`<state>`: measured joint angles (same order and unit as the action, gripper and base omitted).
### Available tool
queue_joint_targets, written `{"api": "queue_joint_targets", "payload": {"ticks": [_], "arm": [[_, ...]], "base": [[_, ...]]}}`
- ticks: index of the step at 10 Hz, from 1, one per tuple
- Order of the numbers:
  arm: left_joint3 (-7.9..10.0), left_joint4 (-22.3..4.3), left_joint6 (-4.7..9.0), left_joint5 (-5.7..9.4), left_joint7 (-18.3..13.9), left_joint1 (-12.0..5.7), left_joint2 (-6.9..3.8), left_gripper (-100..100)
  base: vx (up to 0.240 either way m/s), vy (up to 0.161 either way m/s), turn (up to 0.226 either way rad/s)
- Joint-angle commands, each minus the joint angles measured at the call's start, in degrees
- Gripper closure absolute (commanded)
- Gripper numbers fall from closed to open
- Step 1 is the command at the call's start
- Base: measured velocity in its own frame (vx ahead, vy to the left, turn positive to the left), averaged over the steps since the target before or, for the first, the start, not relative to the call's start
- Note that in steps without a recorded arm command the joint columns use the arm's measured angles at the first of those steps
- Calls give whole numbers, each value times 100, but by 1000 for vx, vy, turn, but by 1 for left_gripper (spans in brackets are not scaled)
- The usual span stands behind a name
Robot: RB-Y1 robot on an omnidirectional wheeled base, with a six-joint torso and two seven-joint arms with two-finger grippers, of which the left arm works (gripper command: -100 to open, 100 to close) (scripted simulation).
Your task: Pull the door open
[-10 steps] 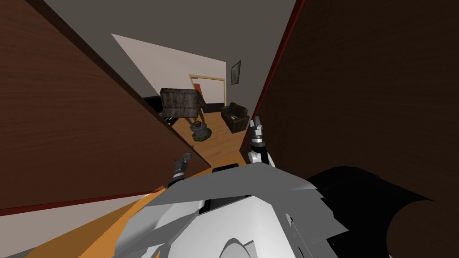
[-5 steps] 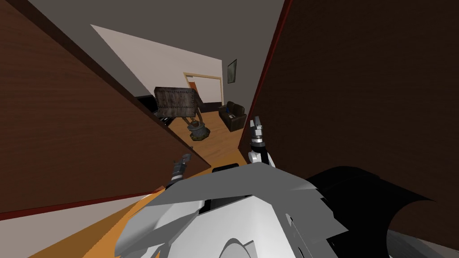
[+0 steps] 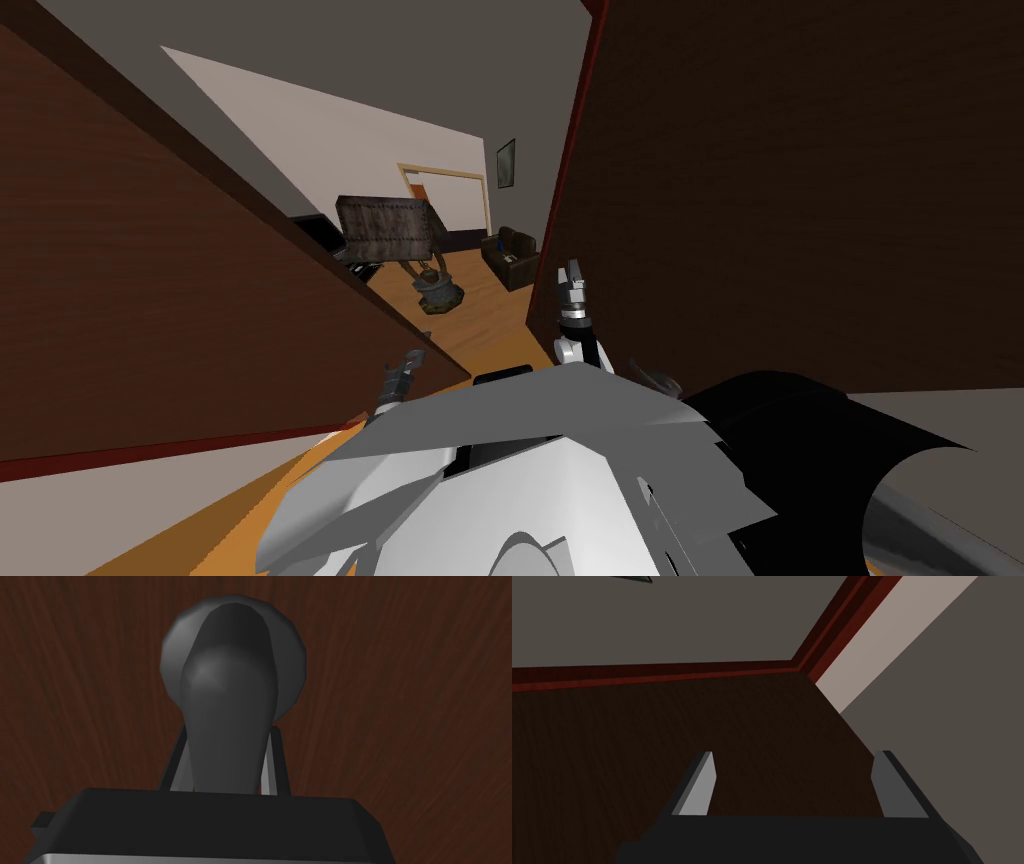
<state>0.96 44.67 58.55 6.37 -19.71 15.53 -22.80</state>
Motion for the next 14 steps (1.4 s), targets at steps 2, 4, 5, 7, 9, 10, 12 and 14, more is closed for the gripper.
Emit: {"api": "queue_joint_targets", "payload": {"ticks": [2,4,5,7,9,10,12,14], "arm": [[-50,-62,135,-25,-58,71,-43,100],[-95,-122,295,-47,-119,133,-100,100],[-120,-156,384,-59,-153,168,-132,100],[-171,-224,563,-84,-221,239,-196,100],[-214,-281,715,-105,-278,298,-250,100],[-236,-311,794,-116,-308,329,-278,100],[-321,-351,649,-84,-250,180,-232,100],[-400,-410,582,-49,-216,32,-217,100]], "base": [[-137,2,-75],[-224,50,-186],[-192,36,-141],[-216,63,-159],[-207,50,-137],[-174,27,-120],[-107,13,-25],[-198,32,-58]]}}
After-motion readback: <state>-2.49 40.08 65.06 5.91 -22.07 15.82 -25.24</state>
